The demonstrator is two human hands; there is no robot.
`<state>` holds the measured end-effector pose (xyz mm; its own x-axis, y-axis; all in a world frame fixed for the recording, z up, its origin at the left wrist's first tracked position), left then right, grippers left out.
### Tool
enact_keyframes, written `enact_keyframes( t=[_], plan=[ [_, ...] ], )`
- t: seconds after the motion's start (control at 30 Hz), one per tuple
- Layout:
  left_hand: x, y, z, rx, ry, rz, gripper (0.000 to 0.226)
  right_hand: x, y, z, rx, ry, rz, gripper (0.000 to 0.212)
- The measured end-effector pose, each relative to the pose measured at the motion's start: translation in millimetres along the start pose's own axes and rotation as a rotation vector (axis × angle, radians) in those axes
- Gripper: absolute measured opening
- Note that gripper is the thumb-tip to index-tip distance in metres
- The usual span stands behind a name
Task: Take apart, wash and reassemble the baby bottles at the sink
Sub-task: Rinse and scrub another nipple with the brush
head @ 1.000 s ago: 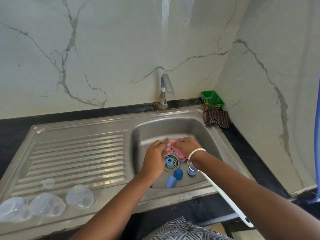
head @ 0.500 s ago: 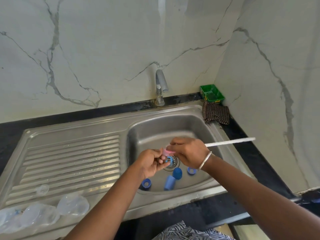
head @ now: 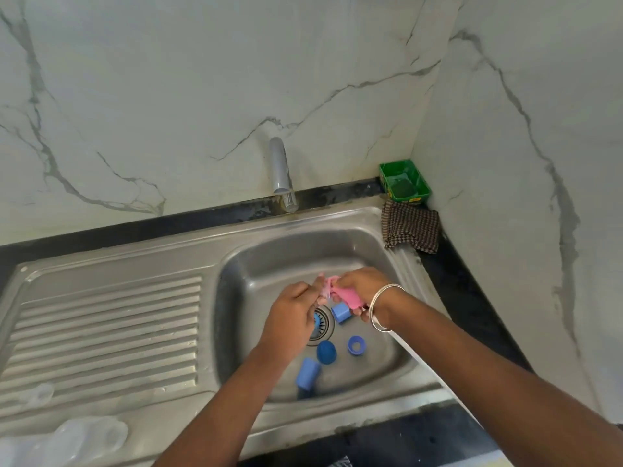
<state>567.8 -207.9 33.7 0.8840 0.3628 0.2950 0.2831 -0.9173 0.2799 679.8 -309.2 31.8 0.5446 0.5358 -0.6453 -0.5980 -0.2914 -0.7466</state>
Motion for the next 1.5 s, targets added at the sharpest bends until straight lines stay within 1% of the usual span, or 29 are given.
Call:
enact_keyframes(
  t=[0.07,0.13,0.23,0.27,0.33,0.4,0.43,0.47,0.53,0.6,0.67,0.73,0.83,0.9,0.97,1.03,1.1,1.17,1.2,1.23,1.27,1.3,1.33,1.4,1.43,1.5],
  plan=[
    [2,-1,3,-0.050,0.032,-0.046,0.058,0,-6,-11,0.095,-0.027,0.045,0.015],
    [5,-6,4,-0.115,0.056,-0.181,0.047,6,-23,-25,0.100,-0.019,-0.041,0.020],
    [7,-11,14,-0.229,0.004,-0.426,0.034,20,-46,-52,-0.127,0.121,-0.247,0.007],
    [8,-12,20,-0.321,-0.029,-0.534,0.031,23,-52,-59,-0.216,0.164,-0.299,0.009],
    [12,-11,35,-0.594,-0.046,-0.744,0.020,32,-62,-74,-0.431,0.242,-0.381,0.016],
    [15,-5,46,-0.848,-0.038,-0.938,0.011,38,-74,-87,-0.610,0.327,-0.481,0.015],
    [18,-1,50,-0.935,-0.048,-1.004,0.012,39,-79,-93,-0.678,0.359,-0.535,0.019],
    [21,6,52,-0.993,-0.075,-1.043,0.017,43,-83,-98,-0.729,0.381,-0.583,0.027],
    [25,20,53,-1.081,-0.161,-1.097,0.022,47,-87,-109,-0.784,0.429,-0.626,0.041],
    [27,30,58,-1.193,-0.230,-1.208,0.021,56,-88,-121,-0.820,0.470,-0.619,0.047],
    [26,35,62,-1.300,-0.240,-1.329,0.022,65,-85,-129,-0.837,0.488,-0.576,0.052],
    [29,37,63,-1.363,-0.235,-1.375,0.030,73,-82,-133,-0.841,0.473,-0.559,0.055],
    [30,37,64,-1.385,-0.208,-1.420,0.031,78,-79,-140,-0.909,0.512,-0.527,0.056],
    [29,33,64,-1.379,-0.195,-1.438,0.026,80,-77,-143,-0.962,0.562,-0.504,0.060],
    [28,29,64,-1.365,-0.197,-1.450,0.018,84,-74,-143,-0.967,0.559,-0.456,0.069],
    [26,25,64,-1.364,-0.194,-1.463,0.015,85,-73,-140,-0.957,0.565,-0.420,0.077],
    [26,22,63,-1.396,-0.176,-1.496,0.013,79,-76,-130,-1.000,0.635,-0.484,0.076],
    [25,16,63,-1.445,-0.160,-1.531,0.014,73,-83,-111,-1.069,0.686,-0.645,0.068],
    [25,16,64,-1.475,-0.166,-1.540,0.016,70,-86,-102,-1.092,0.678,-0.718,0.064],
    [25,10,64,-1.495,-0.171,-1.551,0.019,71,-87,-87,-1.106,0.636,-0.770,0.060],
    [25,8,64,-1.509,-0.177,-1.561,0.020,72,-88,-74,-1.101,0.569,-0.813,0.056],
    [25,2,64,-1.505,-0.182,-1.569,0.019,76,-88,-56,-1.067,0.465,-0.836,0.053],
    [25,-3,63,-1.484,-0.187,-1.570,0.017,79,-88,-40,-0.990,0.343,-0.832,0.051],
    [29,-19,60,-1.360,-0.176,-1.531,0.010,83,-86,-6,-0.773,0.119,-0.763,0.044],
    [30,-28,59,-1.274,-0.149,-1.493,0.007,85,-86,7,-0.686,0.052,-0.723,0.040],
    [37,-47,52,-1.115,-0.071,-1.393,0.012,87,-91,32,-0.582,0.005,-0.700,0.031]
  ],
)
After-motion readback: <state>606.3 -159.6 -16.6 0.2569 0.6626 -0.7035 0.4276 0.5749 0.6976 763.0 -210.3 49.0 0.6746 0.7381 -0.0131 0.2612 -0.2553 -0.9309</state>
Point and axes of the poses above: each hand's wrist, its own x-axis towards the middle knuckle, its own z-axis out of the palm, y = z × x, the point moved 7 cm from there along x, towards the middle knuckle, and after that the axes turned 15 degrees about x, right-handed, at the moved point
